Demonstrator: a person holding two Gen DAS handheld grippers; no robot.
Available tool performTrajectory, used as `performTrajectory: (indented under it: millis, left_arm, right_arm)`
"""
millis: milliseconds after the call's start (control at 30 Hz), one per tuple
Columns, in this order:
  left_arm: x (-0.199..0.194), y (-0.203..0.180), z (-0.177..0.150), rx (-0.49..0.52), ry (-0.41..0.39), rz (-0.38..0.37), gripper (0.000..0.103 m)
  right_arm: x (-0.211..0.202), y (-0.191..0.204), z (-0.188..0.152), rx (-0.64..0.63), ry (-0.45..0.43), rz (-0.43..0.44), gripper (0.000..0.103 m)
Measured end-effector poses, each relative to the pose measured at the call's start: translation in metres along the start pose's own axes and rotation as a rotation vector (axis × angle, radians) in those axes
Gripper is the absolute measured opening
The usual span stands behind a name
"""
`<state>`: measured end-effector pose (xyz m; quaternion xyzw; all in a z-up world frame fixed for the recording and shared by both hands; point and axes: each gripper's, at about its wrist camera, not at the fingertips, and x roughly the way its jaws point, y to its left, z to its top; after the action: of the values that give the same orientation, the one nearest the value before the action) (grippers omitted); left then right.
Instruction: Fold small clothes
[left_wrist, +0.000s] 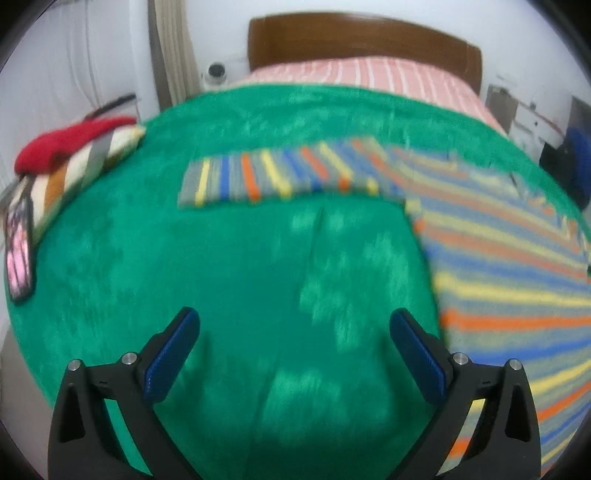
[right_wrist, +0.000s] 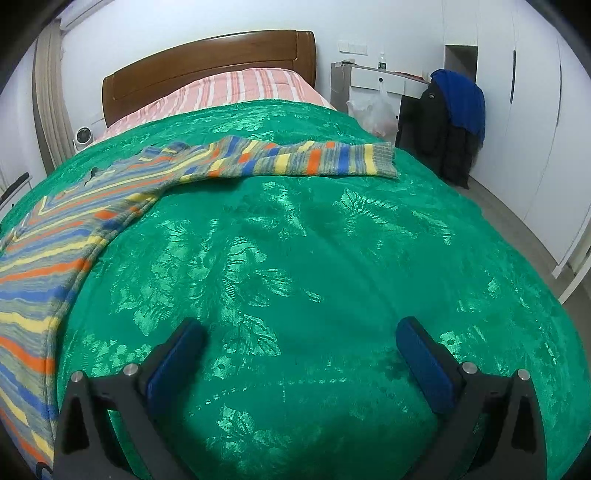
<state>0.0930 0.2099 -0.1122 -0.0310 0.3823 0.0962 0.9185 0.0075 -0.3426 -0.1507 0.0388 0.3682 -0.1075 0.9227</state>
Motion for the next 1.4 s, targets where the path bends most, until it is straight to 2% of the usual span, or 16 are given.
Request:
performTrajectory:
  millis: [133,233,267,400,567,1400]
  left_arm:
    - [0.033,-0.002,0.027,0.006,0.024,0.002,0.102]
    - [0.077,0.003,0.028,-0.013,0.118,0.026,0.103]
    - [0.078,0.005,0.025,-0.034,0.086,0.018,0.103]
    - [0.075,-0.003,0.022,0.000,0.059,0.070,0.103]
    - [0.075,0.005,0.021,-0.036,0.061,0.027,0.103]
    - [0.074,0.003,0.020,-0.029,0.060,0.035,0.103]
  right_arm:
    - [0.000,0.000,-0.001,0.000,-0.001,0.002,0.103]
    - [0.000,0.000,-0.001,0.000,-0.002,0.002,0.103]
    - [0.000,0.000,-0.001,0.000,-0.002,0.002,0.103]
    - [0.000,0.000,-0.001,0.000,-0.001,0.002,0.103]
    - [0.000,0.001,-0.001,0.000,-0.002,0.001,0.103]
    - [0.001,0.004,0.000,-0.005,-0.005,-0.004,0.103]
